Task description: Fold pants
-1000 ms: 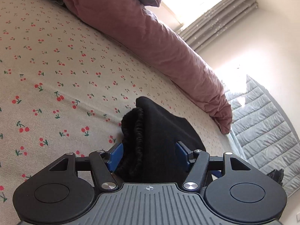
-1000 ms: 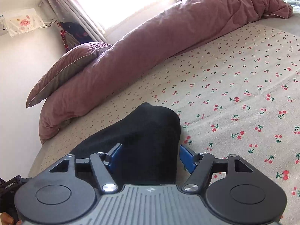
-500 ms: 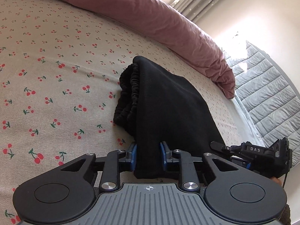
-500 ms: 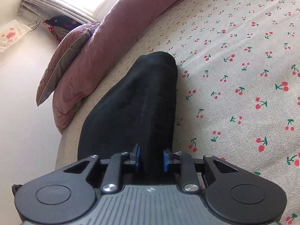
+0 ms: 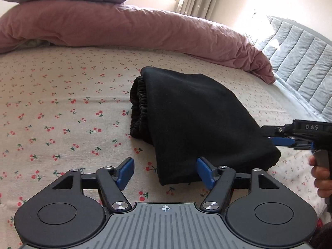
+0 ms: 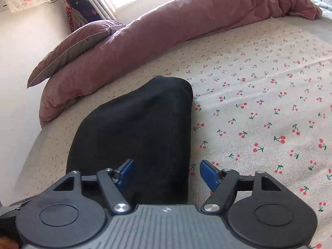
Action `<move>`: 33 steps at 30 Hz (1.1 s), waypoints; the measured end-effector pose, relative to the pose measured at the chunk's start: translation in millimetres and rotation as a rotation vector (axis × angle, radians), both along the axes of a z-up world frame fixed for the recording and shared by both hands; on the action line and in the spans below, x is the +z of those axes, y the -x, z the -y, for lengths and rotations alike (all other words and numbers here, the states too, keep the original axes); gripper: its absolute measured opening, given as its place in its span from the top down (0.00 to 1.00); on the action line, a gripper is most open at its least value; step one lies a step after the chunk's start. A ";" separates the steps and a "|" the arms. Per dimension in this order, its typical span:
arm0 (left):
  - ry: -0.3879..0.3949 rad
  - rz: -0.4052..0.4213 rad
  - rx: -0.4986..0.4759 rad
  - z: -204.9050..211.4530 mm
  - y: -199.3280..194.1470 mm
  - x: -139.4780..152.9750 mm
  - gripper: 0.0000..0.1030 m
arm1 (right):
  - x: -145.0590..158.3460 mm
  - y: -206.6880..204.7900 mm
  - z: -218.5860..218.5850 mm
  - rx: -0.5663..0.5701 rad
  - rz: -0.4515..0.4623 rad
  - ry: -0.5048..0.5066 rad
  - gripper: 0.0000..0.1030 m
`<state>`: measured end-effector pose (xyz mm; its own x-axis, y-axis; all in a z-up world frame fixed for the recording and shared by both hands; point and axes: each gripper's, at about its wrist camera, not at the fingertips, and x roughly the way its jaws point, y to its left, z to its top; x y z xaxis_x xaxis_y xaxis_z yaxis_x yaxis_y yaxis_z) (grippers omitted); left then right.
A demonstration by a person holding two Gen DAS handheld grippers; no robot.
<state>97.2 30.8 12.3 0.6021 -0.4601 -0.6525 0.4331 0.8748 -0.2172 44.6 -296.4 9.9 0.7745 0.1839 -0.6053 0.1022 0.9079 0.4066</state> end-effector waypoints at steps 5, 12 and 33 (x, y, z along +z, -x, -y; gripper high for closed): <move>-0.107 0.023 0.022 17.5 29.9 2.6 0.23 | 6.3 19.7 -4.4 0.010 0.002 -0.012 0.23; -0.190 0.023 0.125 36.3 57.3 8.1 0.15 | 8.6 44.4 -20.0 -0.041 0.021 0.091 0.15; -0.291 0.040 0.291 44.1 71.4 0.6 0.00 | -17.3 49.3 -50.6 -0.098 -0.062 0.369 0.04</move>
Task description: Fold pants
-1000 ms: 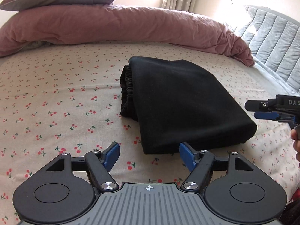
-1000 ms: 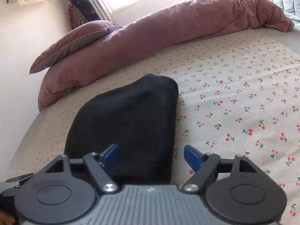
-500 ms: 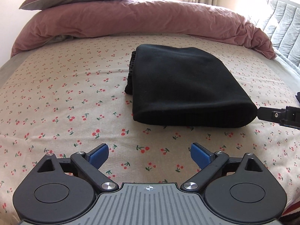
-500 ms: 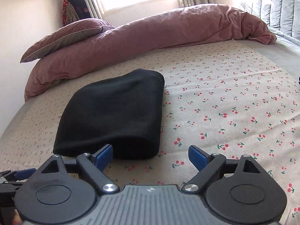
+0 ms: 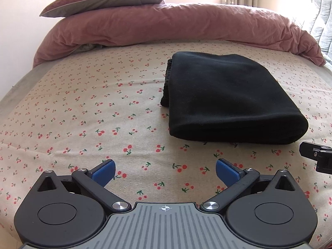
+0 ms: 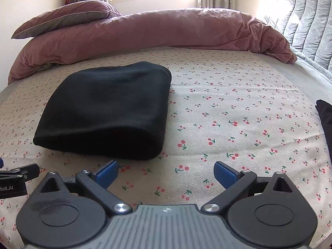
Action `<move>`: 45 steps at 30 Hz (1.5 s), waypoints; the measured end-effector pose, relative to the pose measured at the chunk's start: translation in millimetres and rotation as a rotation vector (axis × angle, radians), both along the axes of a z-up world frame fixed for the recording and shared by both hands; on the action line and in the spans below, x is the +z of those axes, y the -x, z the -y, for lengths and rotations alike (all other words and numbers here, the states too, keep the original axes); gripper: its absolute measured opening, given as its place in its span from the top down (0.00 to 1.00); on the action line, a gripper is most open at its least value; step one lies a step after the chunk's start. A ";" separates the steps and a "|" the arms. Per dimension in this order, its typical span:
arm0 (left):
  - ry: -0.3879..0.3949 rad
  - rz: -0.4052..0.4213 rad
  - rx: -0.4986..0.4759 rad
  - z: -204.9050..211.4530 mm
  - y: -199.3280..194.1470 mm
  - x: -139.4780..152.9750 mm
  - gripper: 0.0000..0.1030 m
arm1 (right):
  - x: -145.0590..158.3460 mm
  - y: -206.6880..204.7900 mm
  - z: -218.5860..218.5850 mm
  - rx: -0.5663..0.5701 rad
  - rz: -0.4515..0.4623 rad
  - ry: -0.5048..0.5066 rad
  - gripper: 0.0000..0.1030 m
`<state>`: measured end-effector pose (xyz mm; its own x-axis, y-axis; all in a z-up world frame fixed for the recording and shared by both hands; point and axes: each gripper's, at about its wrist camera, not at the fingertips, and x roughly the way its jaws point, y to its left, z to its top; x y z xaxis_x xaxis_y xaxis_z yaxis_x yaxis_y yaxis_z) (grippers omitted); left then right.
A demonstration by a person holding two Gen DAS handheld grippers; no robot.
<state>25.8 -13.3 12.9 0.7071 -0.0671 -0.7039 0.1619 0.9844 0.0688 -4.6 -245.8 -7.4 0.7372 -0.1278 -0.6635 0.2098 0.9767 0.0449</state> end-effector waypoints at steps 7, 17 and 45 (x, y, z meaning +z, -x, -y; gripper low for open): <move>-0.003 -0.012 -0.016 1.3 -1.2 -2.1 0.00 | -1.7 -2.4 -9.0 0.021 -0.007 0.009 0.04; -0.004 -0.019 -0.026 3.5 -2.5 -4.2 0.00 | -2.4 -4.3 -12.2 0.029 -0.011 0.007 0.04; 0.002 -0.030 -0.032 2.8 -2.7 -5.7 0.00 | -4.5 -5.1 -14.0 0.026 -0.018 0.004 0.04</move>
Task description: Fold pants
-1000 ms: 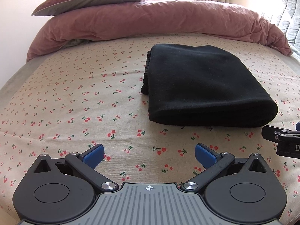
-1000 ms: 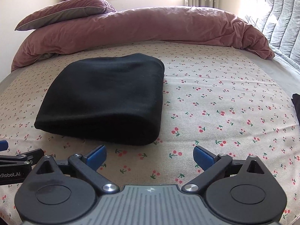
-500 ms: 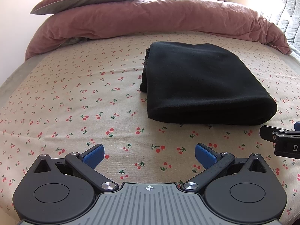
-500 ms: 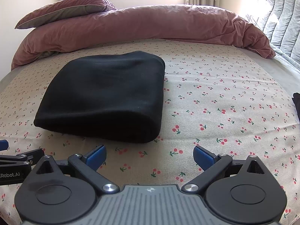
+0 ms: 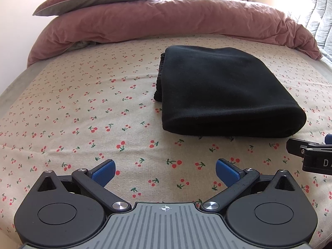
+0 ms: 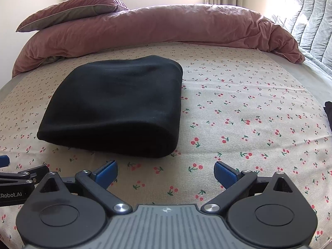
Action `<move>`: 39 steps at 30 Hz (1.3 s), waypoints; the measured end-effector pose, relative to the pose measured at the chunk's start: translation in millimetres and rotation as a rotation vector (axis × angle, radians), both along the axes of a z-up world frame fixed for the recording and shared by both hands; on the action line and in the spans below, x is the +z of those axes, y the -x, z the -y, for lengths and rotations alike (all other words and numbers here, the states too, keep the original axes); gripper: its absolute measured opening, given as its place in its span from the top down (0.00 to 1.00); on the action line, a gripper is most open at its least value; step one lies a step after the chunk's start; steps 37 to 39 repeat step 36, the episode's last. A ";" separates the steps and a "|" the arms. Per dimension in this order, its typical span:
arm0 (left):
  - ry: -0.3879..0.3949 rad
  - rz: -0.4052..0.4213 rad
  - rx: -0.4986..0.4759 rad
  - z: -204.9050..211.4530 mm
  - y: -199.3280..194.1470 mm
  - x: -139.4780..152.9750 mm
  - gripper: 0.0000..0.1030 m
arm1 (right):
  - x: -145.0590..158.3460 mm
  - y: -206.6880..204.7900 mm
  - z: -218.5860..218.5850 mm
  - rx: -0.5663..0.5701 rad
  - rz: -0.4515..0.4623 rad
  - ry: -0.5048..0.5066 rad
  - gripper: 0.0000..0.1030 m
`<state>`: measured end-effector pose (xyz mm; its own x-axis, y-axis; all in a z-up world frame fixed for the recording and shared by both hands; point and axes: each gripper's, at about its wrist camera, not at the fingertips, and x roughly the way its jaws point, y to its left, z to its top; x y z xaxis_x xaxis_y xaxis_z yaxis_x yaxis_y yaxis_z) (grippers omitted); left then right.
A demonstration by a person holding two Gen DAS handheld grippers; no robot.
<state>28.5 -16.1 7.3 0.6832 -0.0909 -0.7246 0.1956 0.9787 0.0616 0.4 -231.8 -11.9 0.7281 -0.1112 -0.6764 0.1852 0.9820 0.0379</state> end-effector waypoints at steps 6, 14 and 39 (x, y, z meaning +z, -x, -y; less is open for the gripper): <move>0.000 0.000 -0.002 0.2 0.1 -0.3 0.00 | -1.5 -0.4 -0.3 -0.001 -0.002 -0.002 0.04; 0.002 0.000 -0.004 0.4 0.1 -0.2 0.00 | -3.7 -1.5 -0.1 -0.002 -0.009 -0.001 0.04; -0.004 0.000 0.011 -1.2 -1.3 0.7 0.00 | -4.1 -2.5 2.3 0.001 -0.014 -0.003 0.04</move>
